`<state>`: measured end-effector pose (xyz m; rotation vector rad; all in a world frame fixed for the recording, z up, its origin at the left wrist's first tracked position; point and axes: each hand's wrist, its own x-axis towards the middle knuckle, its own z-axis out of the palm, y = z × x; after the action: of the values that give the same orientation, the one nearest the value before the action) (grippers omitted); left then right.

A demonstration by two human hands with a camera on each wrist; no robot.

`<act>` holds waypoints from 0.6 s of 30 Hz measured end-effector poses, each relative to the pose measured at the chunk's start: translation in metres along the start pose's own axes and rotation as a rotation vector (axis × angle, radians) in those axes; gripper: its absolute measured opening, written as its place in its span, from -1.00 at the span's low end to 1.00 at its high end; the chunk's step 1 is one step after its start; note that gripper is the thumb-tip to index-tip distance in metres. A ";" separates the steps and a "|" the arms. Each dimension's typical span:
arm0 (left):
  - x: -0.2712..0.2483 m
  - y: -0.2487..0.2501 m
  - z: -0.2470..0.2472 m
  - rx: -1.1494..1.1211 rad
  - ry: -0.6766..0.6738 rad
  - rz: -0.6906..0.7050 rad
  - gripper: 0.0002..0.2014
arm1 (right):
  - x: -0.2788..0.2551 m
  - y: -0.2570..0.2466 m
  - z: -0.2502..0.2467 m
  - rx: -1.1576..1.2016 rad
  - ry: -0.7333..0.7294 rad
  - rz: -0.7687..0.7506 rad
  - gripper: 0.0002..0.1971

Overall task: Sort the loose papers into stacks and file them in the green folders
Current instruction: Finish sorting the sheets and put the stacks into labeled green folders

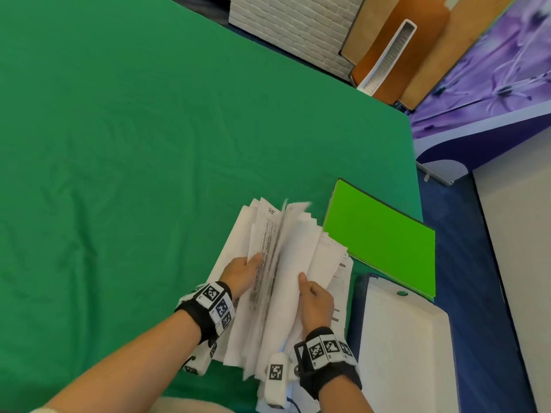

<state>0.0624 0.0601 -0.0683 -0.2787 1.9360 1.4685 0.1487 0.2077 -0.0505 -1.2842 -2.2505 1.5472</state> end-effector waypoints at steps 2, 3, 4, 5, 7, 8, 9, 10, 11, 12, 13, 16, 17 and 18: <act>-0.002 0.001 0.000 -0.036 -0.024 0.006 -0.40 | 0.002 0.000 -0.001 -0.012 0.011 -0.004 -0.49; -0.002 0.001 0.000 -0.048 -0.028 0.020 -0.41 | 0.003 0.000 -0.002 -0.012 0.020 -0.010 -0.49; -0.002 0.001 -0.001 -0.061 -0.024 0.029 -0.42 | 0.003 -0.001 -0.004 -0.013 0.028 -0.016 -0.50; -0.001 0.000 -0.002 -0.075 -0.011 0.036 -0.41 | 0.002 -0.002 -0.005 -0.017 0.037 -0.019 -0.52; 0.002 -0.002 -0.003 -0.100 0.007 0.081 -0.43 | 0.001 -0.005 -0.007 -0.027 0.049 -0.012 -0.52; 0.002 -0.003 -0.003 -0.098 0.012 0.103 -0.45 | 0.000 -0.006 -0.007 -0.028 0.048 -0.013 -0.52; 0.002 -0.003 -0.003 -0.080 0.018 0.109 -0.47 | 0.000 -0.007 -0.007 -0.034 0.043 -0.020 -0.52; 0.001 -0.002 -0.002 -0.062 0.025 0.109 -0.50 | -0.001 -0.008 -0.007 -0.044 0.038 -0.035 -0.54; 0.000 -0.001 -0.001 -0.041 0.031 0.112 -0.54 | -0.002 -0.010 -0.007 -0.062 0.032 -0.055 -0.56; -0.001 0.001 0.000 -0.024 0.034 0.125 -0.57 | -0.004 -0.012 -0.006 -0.075 0.025 -0.077 -0.58; -0.001 0.003 0.001 -0.010 0.040 0.138 -0.58 | -0.007 -0.014 -0.005 -0.089 0.021 -0.098 -0.60; -0.007 0.009 0.004 0.025 0.054 0.190 -0.57 | -0.017 -0.023 -0.001 -0.087 -0.001 -0.129 -0.62; -0.010 0.010 0.006 0.061 0.044 0.226 -0.57 | -0.020 -0.026 0.000 -0.085 -0.013 -0.121 -0.61; -0.014 0.012 0.008 0.097 0.021 0.268 -0.58 | -0.023 -0.027 0.001 -0.094 -0.031 -0.114 -0.57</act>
<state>0.0695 0.0684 -0.0514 0.0103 2.1182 1.5369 0.1472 0.1877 -0.0206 -1.1388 -2.3960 1.4489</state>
